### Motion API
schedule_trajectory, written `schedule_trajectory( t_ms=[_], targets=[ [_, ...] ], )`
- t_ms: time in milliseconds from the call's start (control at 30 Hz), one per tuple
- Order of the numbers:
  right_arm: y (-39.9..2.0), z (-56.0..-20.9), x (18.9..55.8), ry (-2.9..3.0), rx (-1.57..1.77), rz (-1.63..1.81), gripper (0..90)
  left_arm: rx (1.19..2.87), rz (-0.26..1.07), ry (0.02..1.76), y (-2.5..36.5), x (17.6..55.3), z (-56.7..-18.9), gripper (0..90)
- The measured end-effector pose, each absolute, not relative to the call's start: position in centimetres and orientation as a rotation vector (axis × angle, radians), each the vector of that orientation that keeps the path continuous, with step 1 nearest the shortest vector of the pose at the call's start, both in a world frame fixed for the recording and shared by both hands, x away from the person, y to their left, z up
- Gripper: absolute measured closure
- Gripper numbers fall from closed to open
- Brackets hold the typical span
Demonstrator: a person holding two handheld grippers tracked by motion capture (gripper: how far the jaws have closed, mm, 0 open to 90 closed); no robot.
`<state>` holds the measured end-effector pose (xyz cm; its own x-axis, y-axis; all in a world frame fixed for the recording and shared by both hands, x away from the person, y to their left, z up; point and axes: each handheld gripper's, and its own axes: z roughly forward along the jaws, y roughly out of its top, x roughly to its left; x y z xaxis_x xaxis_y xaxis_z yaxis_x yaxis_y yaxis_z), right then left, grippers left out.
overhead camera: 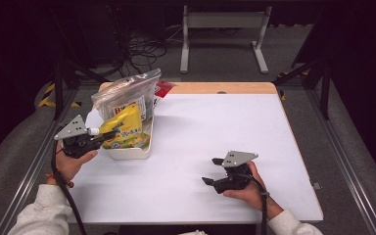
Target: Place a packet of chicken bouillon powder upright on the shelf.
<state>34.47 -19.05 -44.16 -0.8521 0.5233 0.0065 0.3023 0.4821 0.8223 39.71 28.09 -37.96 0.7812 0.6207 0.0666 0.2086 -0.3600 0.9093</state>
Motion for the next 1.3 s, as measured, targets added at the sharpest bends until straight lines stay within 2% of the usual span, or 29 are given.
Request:
schedule_trajectory(
  t_ms=[133,267,400,433,500,667,767,800,933,1300],
  targets=[
    [-19.3,-43.9,34.4,2.472,0.699,1.3,24.0,1.884,0.535,0.648,28.2,39.2,-38.3,75.7],
    [-19.5,-43.7,34.3,2.455,0.693,1.291,24.1,1.821,0.579,0.68,28.5,38.2,-38.3,61.8],
    [-19.7,-43.5,34.2,2.443,0.69,1.292,24.2,1.803,0.649,0.698,28.3,36.9,-38.4,56.8],
    [-19.7,-43.4,34.2,2.438,0.69,1.29,24.2,1.79,0.656,0.706,28.3,36.5,-38.5,53.8],
    [-19.8,-43.3,34.2,2.434,0.695,1.298,24.2,1.789,0.708,0.737,28.1,36.0,-38.6,42.1],
    [-20.0,-43.1,34.4,2.423,0.699,1.285,24.3,1.775,0.761,0.789,27.8,34.5,-39.4,25.7],
    [-20.1,-43.1,34.4,2.417,0.698,1.278,24.3,1.765,0.781,0.801,27.7,33.8,-39.5,22.3],
    [-20.1,-43.0,34.4,2.412,0.699,1.275,24.2,1.758,0.745,0.789,27.6,33.1,-39.3,22.3],
    [-20.4,-42.8,34.5,2.393,0.712,1.264,24.2,1.776,0.745,0.77,26.9,31.5,-39.3,15.2],
    [-21.4,-42.1,34.6,2.33,0.748,1.249,23.5,1.809,0.684,0.756,26.0,29.8,-40.5,14.2]
  ],
)
